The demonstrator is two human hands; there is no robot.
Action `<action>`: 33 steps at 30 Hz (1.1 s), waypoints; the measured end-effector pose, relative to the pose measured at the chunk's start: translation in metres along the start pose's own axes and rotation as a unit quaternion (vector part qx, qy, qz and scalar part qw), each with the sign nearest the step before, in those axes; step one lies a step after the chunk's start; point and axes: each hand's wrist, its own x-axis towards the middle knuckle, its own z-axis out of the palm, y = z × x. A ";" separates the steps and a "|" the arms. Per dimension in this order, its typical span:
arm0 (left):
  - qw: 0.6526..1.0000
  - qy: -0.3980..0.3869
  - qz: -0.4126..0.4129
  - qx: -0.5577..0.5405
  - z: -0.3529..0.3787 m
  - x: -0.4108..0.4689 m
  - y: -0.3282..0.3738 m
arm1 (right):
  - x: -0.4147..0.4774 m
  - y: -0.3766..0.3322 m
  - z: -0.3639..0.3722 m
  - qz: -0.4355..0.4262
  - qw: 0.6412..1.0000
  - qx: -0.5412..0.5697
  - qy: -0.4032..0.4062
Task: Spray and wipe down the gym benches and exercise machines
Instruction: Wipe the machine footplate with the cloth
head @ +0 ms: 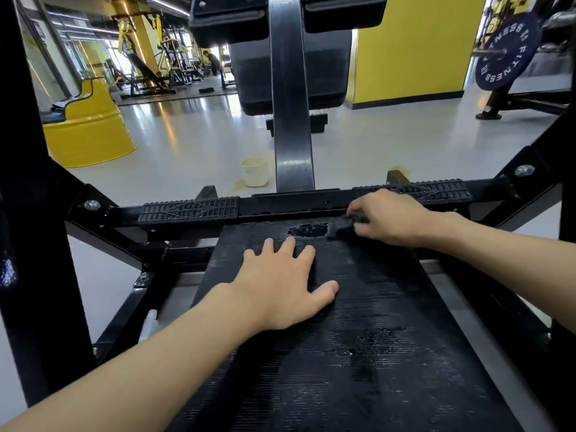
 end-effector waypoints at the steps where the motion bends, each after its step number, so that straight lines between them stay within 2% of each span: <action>1: 1.000 -0.003 0.001 0.001 0.000 0.000 0.001 | 0.002 0.007 0.003 0.028 0.998 -0.038 0.036; 3: 1.000 -0.007 0.001 0.001 0.001 -0.001 0.002 | 0.003 0.012 0.009 0.063 0.996 -0.040 0.056; 7: 1.000 -0.001 -0.003 0.009 0.001 -0.001 0.002 | -0.004 0.006 -0.007 0.008 0.993 0.100 -0.060; 9: 1.000 -0.001 -0.003 0.014 0.001 0.000 0.003 | -0.010 0.013 -0.015 0.003 0.990 0.111 -0.085; 12: 1.000 0.001 -0.002 0.015 0.002 -0.001 0.004 | -0.008 0.029 -0.003 0.069 0.997 -0.021 0.019; 14: 1.000 0.002 0.004 0.014 0.003 -0.001 0.004 | -0.008 0.029 0.006 0.079 0.995 -0.028 0.052; 15: 1.000 0.000 0.007 0.015 0.003 0.000 0.004 | -0.009 0.027 0.006 0.066 0.997 0.014 0.036; 18: 1.000 0.001 0.007 0.017 0.004 0.001 0.003 | -0.018 0.030 -0.008 0.017 0.987 0.137 -0.079; 19: 1.000 0.001 0.007 0.018 0.004 0.001 0.004 | -0.019 0.034 -0.011 0.010 0.986 0.144 -0.083; 23: 1.000 0.004 0.007 0.015 0.005 0.000 0.004 | -0.014 0.049 0.003 0.089 0.993 0.052 0.055; 24: 1.000 0.002 0.007 0.016 0.005 0.000 0.004 | -0.015 0.049 0.006 0.090 0.991 0.078 0.056; 28: 1.000 -0.005 0.005 0.016 0.006 0.001 0.004 | -0.028 0.051 -0.013 0.033 0.977 0.196 -0.077; 29: 1.000 -0.003 0.005 0.017 0.006 0.002 0.004 | -0.029 0.053 -0.015 0.029 0.978 0.191 -0.075; 33: 1.000 -0.001 0.005 0.020 0.006 0.003 0.004 | -0.024 0.051 0.000 0.069 0.988 0.130 0.052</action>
